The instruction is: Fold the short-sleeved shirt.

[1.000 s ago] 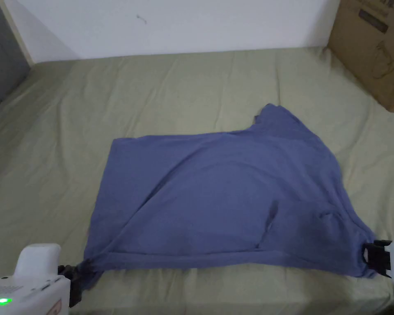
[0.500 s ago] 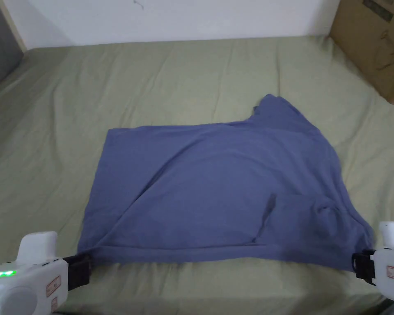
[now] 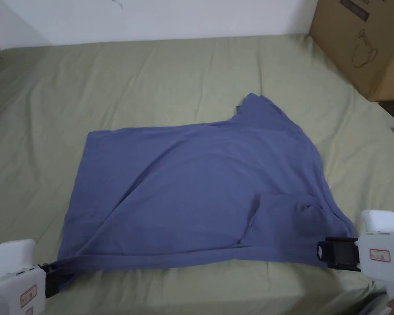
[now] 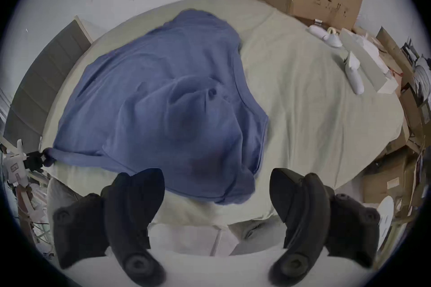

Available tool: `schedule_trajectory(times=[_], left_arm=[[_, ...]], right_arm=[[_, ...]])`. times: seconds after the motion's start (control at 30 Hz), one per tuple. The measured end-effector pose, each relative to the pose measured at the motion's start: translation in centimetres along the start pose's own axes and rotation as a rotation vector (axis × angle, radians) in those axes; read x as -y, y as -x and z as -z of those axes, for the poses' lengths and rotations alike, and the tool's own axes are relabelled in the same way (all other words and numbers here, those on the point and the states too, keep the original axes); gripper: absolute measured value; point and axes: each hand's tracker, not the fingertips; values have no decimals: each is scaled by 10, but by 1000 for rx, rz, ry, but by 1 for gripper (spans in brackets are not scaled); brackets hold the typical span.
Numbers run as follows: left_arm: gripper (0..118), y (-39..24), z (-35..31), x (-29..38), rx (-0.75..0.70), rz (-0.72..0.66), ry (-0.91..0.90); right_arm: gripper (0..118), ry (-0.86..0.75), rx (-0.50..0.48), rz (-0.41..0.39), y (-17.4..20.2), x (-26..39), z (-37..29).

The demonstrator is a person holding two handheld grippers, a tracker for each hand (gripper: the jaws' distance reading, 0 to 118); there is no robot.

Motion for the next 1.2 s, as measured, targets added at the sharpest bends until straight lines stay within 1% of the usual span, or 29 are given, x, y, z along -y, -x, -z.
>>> schedule_trajectory(times=[0.03,0.07,0.13,0.17,0.27,0.3,0.37,0.47,0.53,0.57,0.63,0.7,0.73,0.77,0.83,0.87,0.9,0.93,0.97,1.0,1.03,1.1,1.13,1.17,1.2], left_arm=[[2,1,1,3,-1,3,-1],[2,-1,0,2,-4,9,-1],[2,-2,-2,2,-9,12,-4],[2,-3,-3,3,-8,12,-2],[2,-5,-7,0,-8,22,7],[2,-4,-8,-2,-9,28,6],[2,-5,-16,-11,-14,40,6],[2,-8,-29,-38,-16,61,-30],[2,-12,-29,-61,-28,77,-59],[2,-13,-24,-76,-38,87,-86],[2,-15,-10,-99,-50,100,-84],[2,-17,8,-119,-52,87,-79],[2,-16,21,-128,-48,78,-64],[2,-16,36,-134,-48,70,-48],[4,-19,62,-139,-73,92,1],[15,-19,72,-140,-77,108,27],[56,-21,80,-139,-77,100,58],[91,-20,83,-138,-105,82,83],[111,-17,85,-136,-73,70,107],[117,-15,81,-132,-49,55,82],[115,-14,73,-129,-32,43,55],[114,-9,59,-125,-37,29,35],[110,-8,52,-122,-34,24,34],[97,-6,43,-118,-9,8,25],[54,-5,34,-113,22,-11,19]], right_arm=[[46,43,15,17,-1,0,6],[0,48,-5,11,-2,2,11],[1,25,48,24,-2,9,10],[1,29,31,15,-2,9,7],[1,-7,16,41,-3,4,-5],[1,-19,24,55,-3,0,-12],[1,-41,2,53,-4,-11,-27],[1,-88,-22,56,-5,-42,-47],[1,-115,-15,47,-7,-68,-48],[1,-126,-1,31,-6,-82,-44],[1,-127,20,0,-4,-106,-31],[1,-109,26,5,-6,-130,-11],[1,-92,33,21,-7,-140,2],[1,-66,37,35,-19,-152,25],[1,-50,46,28,-18,-160,49],[3,-34,49,27,-17,-161,59],[16,-9,67,30,-12,-158,65],[39,-9,86,36,-11,-157,66],[64,-21,91,24,-10,-156,66],[71,-27,86,21,-6,-153,59],[71,-43,75,18,-2,-148,49],[71,-62,74,19,1,-146,34],[69,-90,59,20,1,-143,26],[61,-114,37,24,6,-138,12],[28,-116,28,20,8,-134,4]])
